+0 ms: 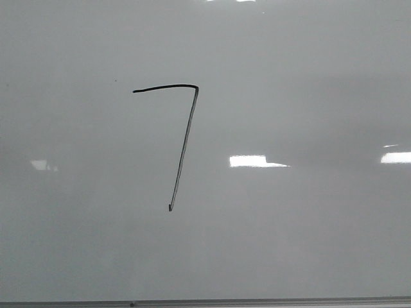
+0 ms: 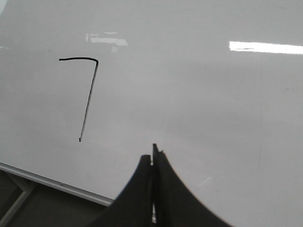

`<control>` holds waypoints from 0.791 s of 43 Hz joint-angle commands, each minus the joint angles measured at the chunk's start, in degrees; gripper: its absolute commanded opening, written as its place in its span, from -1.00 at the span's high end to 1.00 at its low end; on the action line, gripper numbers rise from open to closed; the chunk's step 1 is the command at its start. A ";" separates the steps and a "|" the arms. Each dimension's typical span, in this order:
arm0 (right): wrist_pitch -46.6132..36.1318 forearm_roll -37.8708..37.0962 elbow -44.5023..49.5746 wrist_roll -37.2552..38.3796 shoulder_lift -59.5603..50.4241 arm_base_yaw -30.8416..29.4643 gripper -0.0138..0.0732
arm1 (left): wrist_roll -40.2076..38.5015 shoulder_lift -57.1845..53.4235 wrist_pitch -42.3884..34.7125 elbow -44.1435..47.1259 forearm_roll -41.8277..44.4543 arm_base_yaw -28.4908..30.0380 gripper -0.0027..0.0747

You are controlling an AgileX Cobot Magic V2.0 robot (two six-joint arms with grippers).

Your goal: Write number 7 on whiteboard

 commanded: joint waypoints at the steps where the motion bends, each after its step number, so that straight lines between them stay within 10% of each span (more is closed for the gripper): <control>1: -3.38 0.59 -1.49 0.07 0.19 -0.35 0.82 | -0.75 -1.09 -5.30 -1.84 -0.68 -0.12 0.46; 17: -3.05 0.54 -1.49 0.07 0.19 -0.35 0.82 | -0.75 -2.25 -4.34 -1.84 -0.68 -0.12 -0.10; 34: -3.44 0.54 -1.49 0.07 0.19 -0.35 0.82 | -0.75 -28.10 -0.85 0.03 -0.68 -0.12 0.02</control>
